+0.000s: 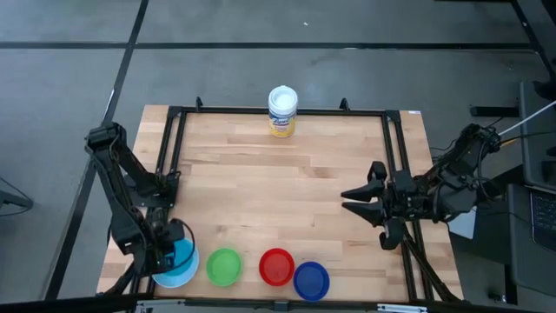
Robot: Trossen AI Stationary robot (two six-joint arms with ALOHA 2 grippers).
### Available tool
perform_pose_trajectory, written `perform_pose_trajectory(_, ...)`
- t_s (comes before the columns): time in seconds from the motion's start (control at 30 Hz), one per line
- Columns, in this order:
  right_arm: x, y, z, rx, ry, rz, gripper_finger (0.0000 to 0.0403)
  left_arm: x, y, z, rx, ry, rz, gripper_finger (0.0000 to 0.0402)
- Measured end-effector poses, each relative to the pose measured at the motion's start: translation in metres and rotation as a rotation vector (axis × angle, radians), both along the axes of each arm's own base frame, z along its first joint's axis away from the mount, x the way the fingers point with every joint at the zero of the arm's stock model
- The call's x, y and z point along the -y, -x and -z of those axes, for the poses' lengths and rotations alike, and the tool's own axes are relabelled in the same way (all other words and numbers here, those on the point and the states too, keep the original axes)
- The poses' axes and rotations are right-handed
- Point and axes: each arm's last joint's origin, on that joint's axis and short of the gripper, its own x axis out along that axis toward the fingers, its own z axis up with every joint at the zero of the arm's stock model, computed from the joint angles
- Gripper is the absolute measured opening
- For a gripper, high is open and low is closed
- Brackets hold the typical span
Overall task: Nest bowls inside each other
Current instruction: Stack the green bowl on top of the light blue bowl
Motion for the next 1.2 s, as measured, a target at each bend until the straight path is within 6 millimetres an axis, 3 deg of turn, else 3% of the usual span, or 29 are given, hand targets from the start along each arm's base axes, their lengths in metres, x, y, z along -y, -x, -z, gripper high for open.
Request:
perform_pose_trajectory(0.1, -0.001, 0.001, 0.0, -0.002, 0.003, 0.008, 0.0119, -0.003, -0.005, -0.006, 0.098, 0.025, -0.036, 0.0122)
perform_pose_trajectory(0.27, -0.002, 0.002, 0.006, -0.044, 0.024, 0.015, 0.0113, 0.0, -0.023, -0.026, 0.426, 0.129, -0.005, 0.0131)
perform_pose_trajectory(0.5, 0.0, 0.004, 0.025, -0.192, 0.011, 0.033, 0.0107, 0.003, -0.068, -0.033, 0.534, 0.227, 0.128, 0.0113)
perform_pose_trajectory(0.63, 0.002, 0.007, 0.036, -0.274, -0.022, 0.049, 0.0107, -0.007, -0.088, -0.023, 0.466, 0.193, 0.18, 0.0093)
perform_pose_trajectory(0.83, -0.001, 0.01, 0.037, -0.284, -0.048, 0.035, 0.0105, -0.022, -0.101, 0.001, 0.272, 0.091, 0.246, 0.008)
perform_pose_trajectory(1.2, -0.002, 0.011, 0.037, -0.281, -0.062, 0.033, 0.0105, -0.024, -0.118, 0.011, 0.257, 0.117, 0.298, 0.0081)
